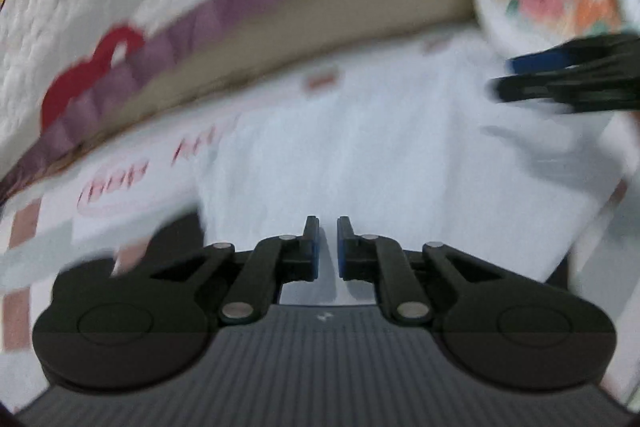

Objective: Fold clothes

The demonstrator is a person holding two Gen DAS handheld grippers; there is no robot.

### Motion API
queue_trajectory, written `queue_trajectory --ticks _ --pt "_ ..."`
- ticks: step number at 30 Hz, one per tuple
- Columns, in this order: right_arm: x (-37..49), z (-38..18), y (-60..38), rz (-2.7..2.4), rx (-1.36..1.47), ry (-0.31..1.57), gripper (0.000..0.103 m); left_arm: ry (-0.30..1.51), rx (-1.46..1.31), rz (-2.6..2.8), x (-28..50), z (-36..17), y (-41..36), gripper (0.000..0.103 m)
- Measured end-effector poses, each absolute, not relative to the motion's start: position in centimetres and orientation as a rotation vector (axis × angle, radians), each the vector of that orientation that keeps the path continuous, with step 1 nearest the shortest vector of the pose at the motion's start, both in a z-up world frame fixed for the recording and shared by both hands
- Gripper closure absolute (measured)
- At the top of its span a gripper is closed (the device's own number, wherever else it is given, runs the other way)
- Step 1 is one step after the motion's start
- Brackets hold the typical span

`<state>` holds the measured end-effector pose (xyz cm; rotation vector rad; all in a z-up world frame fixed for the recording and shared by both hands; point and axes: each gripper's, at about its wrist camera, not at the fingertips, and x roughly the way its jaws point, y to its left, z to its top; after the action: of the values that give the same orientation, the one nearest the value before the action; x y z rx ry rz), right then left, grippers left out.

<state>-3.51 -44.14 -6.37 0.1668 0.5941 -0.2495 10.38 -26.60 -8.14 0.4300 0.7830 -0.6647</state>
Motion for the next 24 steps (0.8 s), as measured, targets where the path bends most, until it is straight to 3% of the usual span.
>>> queue_trajectory --ticks 4,6,9,13,17,24 --pt "-6.3 -9.5 -41.6 -0.187 0.062 0.726 0.049 0.724 0.645 -0.523 7.9 -8.5 -26.0 0.093" --pt "-8.5 -10.5 -41.6 -0.236 0.004 0.749 0.047 0.745 0.538 -0.546 7.0 -7.5 -24.8 0.092" --pt "-12.5 -9.9 -44.2 -0.381 0.206 0.711 0.047 0.749 0.359 -0.597 5.6 -6.0 -23.5 0.092" --pt "-18.2 -8.8 -46.0 -0.509 0.609 0.583 0.045 0.727 0.324 -0.688 4.6 -5.6 -25.8 0.089" --pt "-20.2 -11.9 -45.5 -0.399 1.065 0.505 0.045 0.755 0.301 -0.752 3.2 -6.5 -28.4 0.089" --pt "-17.1 -14.7 -44.1 -0.443 1.192 0.478 0.044 0.771 0.280 -0.785 1.9 -7.6 -29.6 0.089"
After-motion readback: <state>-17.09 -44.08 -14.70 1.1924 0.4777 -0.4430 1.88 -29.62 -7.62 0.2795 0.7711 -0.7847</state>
